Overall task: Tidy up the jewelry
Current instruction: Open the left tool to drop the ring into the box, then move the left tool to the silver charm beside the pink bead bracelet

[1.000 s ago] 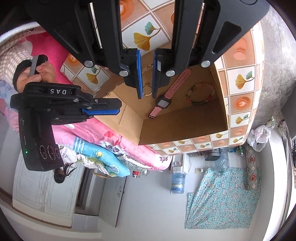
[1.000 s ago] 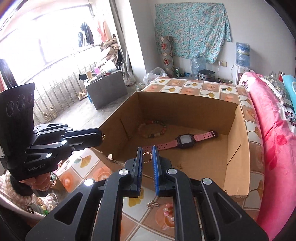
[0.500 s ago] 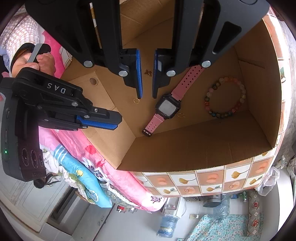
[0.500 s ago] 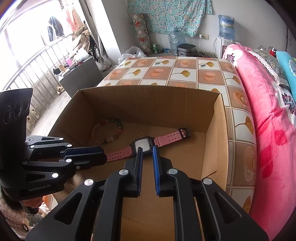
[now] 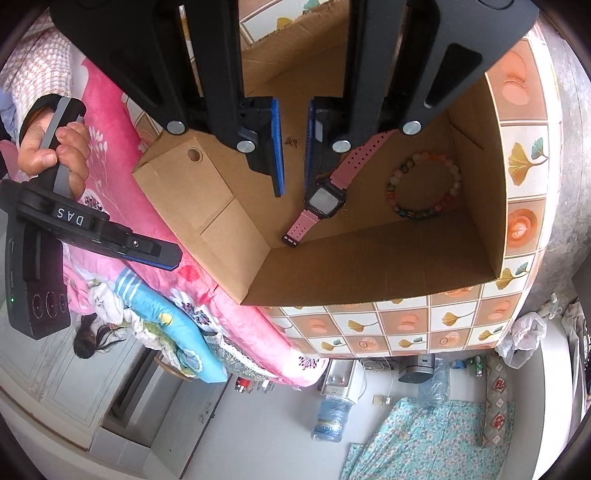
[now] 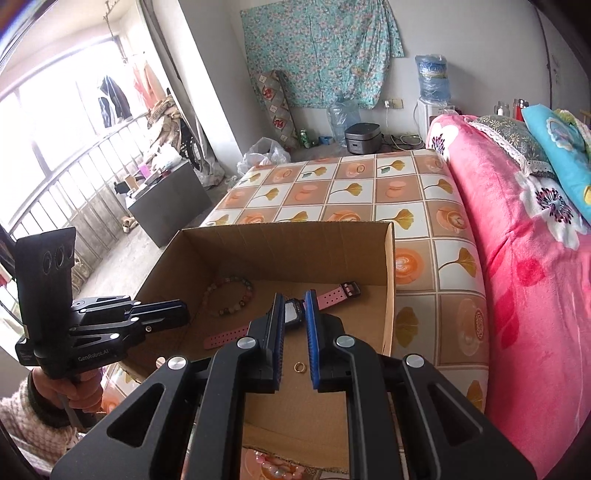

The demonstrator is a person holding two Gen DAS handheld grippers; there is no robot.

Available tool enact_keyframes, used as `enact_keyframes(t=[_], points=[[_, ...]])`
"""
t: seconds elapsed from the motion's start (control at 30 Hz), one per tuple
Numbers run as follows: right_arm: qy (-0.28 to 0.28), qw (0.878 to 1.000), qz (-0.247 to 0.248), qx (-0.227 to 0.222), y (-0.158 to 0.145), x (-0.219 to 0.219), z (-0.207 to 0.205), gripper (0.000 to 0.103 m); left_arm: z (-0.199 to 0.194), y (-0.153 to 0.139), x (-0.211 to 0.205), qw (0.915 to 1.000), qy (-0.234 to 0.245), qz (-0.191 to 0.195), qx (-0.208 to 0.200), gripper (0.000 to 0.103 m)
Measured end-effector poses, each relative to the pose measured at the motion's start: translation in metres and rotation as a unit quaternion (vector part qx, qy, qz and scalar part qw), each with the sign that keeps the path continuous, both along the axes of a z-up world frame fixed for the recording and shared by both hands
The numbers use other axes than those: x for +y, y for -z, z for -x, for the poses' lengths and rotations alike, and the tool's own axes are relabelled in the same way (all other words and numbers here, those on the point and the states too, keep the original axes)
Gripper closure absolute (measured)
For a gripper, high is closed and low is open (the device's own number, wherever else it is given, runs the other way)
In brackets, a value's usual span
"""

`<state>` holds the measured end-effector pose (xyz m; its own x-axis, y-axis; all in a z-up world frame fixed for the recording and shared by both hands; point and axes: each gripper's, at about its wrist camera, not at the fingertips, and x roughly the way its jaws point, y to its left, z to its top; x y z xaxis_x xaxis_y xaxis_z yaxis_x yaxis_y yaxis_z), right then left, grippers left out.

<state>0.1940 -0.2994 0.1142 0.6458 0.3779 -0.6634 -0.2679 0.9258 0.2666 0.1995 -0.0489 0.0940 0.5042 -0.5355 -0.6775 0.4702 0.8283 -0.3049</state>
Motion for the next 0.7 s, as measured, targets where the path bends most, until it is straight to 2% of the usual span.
enact_keyframes(t=[0.07, 0.13, 0.23, 0.3, 0.37, 0.47, 0.57, 0.67, 0.7], points=[[-0.007, 1.000, -0.010, -0.016, -0.006, -0.003, 0.020, 0.090, 0.020, -0.008, 0.010, 0.9996, 0.005, 0.010, -0.024, 0.093], [-0.020, 0.999, -0.017, -0.030, -0.009, -0.004, 0.043, 0.078, 0.044, -0.013, 0.021, 0.9986, 0.016, 0.021, -0.047, 0.093], [-0.047, 0.998, -0.018, -0.043, -0.006, -0.002, 0.080, 0.077, 0.086, -0.016, 0.036, 0.9956, 0.039, 0.026, -0.081, 0.093], [-0.063, 0.997, -0.019, -0.036, 0.002, 0.000, 0.102, 0.077, 0.111, -0.014, 0.045, 0.9941, 0.050, 0.019, -0.095, 0.093], [-0.073, 0.997, -0.024, -0.018, 0.015, 0.004, 0.117, 0.077, 0.129, -0.008, 0.050, 0.9938, 0.059, 0.020, -0.093, 0.093], [-0.081, 0.995, -0.043, 0.028, 0.046, 0.014, 0.130, 0.077, 0.143, 0.014, 0.046, 0.9952, 0.075, 0.030, -0.055, 0.093], [-0.076, 0.992, -0.053, 0.083, 0.084, 0.029, 0.131, 0.077, 0.146, 0.048, 0.022, 0.9965, 0.081, -0.005, -0.019, 0.093], [-0.054, 0.988, -0.025, 0.140, 0.123, 0.043, 0.122, 0.079, 0.143, 0.080, -0.002, 0.9958, 0.080, -0.042, -0.012, 0.093], [-0.048, 0.987, -0.021, 0.154, 0.133, 0.045, 0.119, 0.083, 0.140, 0.087, -0.009, 0.9953, 0.079, -0.054, -0.012, 0.093]])
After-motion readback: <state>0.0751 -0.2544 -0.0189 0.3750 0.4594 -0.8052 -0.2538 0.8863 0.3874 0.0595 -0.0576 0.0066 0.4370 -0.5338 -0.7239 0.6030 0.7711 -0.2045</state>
